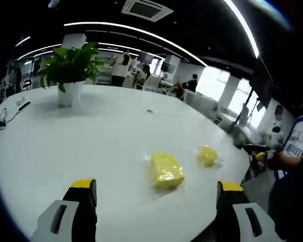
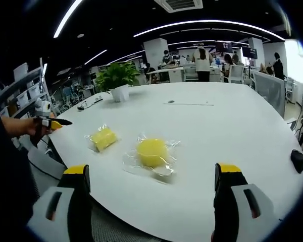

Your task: Compare the silicone blocks by pressing each to a similar depth, holding the contact briefly, and releasing to observe deformation and rebound differences across the visible hardness samples.

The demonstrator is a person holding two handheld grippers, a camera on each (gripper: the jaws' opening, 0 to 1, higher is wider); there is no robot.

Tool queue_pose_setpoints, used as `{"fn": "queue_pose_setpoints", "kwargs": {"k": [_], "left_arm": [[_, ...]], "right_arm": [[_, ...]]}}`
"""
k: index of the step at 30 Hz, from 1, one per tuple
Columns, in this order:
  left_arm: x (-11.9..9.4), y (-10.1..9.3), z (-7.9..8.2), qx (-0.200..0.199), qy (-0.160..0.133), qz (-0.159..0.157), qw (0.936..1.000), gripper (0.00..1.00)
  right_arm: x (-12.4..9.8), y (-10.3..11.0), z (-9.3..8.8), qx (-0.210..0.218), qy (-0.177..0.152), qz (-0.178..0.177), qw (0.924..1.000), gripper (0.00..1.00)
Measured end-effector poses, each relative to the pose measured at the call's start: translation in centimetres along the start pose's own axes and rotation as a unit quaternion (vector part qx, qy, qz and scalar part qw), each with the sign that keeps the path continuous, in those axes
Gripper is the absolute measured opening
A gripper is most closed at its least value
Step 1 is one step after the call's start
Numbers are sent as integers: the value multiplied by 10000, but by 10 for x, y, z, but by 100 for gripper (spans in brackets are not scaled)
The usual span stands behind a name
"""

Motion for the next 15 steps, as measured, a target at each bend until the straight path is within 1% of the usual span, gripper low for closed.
{"fn": "queue_pose_setpoints", "kwargs": {"k": [2, 7, 12, 14, 15], "left_arm": [[10, 7, 7, -161, 97, -65, 9998, 100], [25, 14, 21, -331, 180, -159, 9992, 100], [42, 19, 33, -297, 367, -240, 9986, 99], [50, 22, 39, -383, 373, -295, 9981, 99], [55, 23, 41, -383, 447, -299, 9978, 99]], "right_arm": [[3, 3, 1, -23, 29, 51, 10000, 96], [6, 8, 1, -205, 97, 112, 9997, 96], [5, 7, -6, -139, 142, 100, 9998, 96], [4, 6, -8, -82, 154, 91, 9998, 96], [4, 5, -8, -77, 167, 82, 9998, 96]]}}
Point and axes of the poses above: the point that each gripper's makers call its tool centre point, and the gripper's own axes: x roughly forward along the fingers, y roughly to its left, z roughly out of its top, the point moved 10 cm from there along -x, roughly backward along the fingers, and after that the axes turned 6 degrees about y, right-handed, at the moved point
